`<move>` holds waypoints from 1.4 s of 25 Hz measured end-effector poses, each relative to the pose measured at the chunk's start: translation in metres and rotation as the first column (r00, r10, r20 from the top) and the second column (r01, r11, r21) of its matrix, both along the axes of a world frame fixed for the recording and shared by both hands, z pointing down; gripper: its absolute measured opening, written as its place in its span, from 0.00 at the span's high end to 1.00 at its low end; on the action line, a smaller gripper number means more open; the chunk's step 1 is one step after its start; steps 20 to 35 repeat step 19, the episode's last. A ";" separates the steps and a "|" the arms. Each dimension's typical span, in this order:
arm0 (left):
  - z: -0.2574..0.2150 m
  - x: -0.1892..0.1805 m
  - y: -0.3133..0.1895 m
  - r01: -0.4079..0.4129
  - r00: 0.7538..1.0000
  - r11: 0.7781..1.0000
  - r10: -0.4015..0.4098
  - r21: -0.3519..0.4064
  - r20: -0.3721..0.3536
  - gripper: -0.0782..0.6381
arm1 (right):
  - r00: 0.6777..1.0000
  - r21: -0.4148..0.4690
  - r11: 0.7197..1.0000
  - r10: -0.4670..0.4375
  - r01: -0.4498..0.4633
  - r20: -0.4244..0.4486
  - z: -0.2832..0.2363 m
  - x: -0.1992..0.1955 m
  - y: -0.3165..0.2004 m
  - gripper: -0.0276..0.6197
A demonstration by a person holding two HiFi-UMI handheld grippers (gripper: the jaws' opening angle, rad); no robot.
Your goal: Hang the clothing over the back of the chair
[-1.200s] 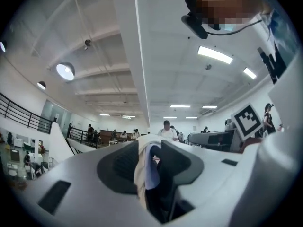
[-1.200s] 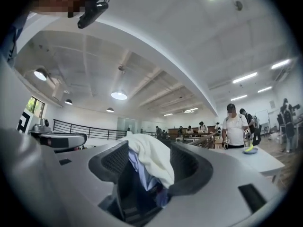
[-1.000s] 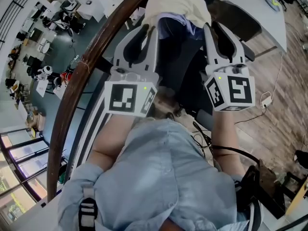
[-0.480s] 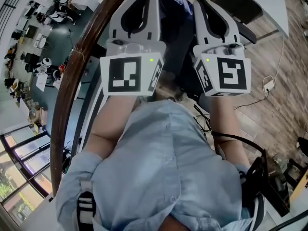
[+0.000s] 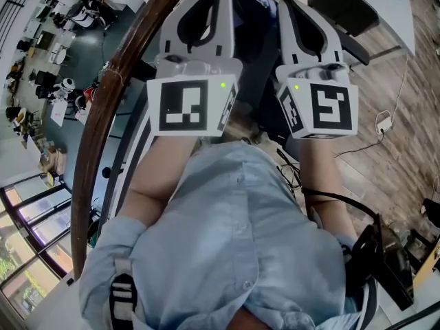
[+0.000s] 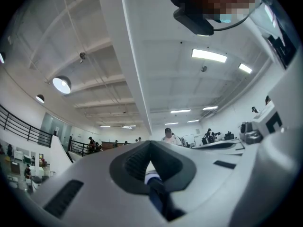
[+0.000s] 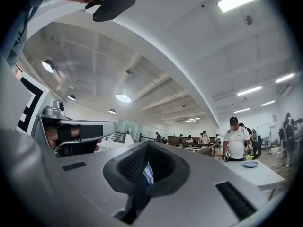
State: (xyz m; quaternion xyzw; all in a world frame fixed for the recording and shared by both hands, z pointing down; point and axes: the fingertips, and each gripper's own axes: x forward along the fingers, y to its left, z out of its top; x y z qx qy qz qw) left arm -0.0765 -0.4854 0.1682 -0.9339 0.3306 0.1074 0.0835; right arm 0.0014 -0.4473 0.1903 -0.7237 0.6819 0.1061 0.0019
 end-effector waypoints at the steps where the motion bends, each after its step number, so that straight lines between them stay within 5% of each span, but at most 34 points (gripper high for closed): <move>1: 0.000 -0.001 -0.001 0.001 1.000 1.000 -0.001 0.008 0.004 0.87 | 1.000 -0.002 1.000 0.000 0.000 0.000 0.000 -0.001 -0.001 0.94; 35: 0.004 -0.009 -0.008 0.001 1.000 1.000 -0.001 -0.027 -0.005 0.87 | 1.000 -0.022 1.000 -0.010 0.010 0.002 0.006 -0.011 -0.010 0.94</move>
